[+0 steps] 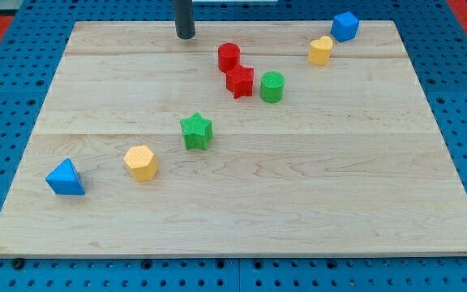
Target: Place the red circle above the green circle
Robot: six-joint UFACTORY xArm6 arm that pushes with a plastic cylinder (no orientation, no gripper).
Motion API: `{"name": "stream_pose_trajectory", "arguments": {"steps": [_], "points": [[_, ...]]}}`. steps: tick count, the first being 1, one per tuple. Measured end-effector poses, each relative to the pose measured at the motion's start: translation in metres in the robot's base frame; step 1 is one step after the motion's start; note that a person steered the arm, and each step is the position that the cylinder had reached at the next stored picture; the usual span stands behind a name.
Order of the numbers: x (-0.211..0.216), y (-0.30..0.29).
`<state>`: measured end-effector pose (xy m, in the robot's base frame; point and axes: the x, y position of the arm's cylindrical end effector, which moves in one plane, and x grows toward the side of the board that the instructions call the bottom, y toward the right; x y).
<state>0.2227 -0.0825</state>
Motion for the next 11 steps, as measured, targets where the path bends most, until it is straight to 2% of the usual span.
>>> {"name": "stream_pose_trajectory", "arguments": {"steps": [2, 4, 7, 8, 9, 11], "points": [[0.046, 0.008], [0.067, 0.043], [0.057, 0.077], [0.017, 0.056], [0.005, 0.060], [0.053, 0.074]]}}
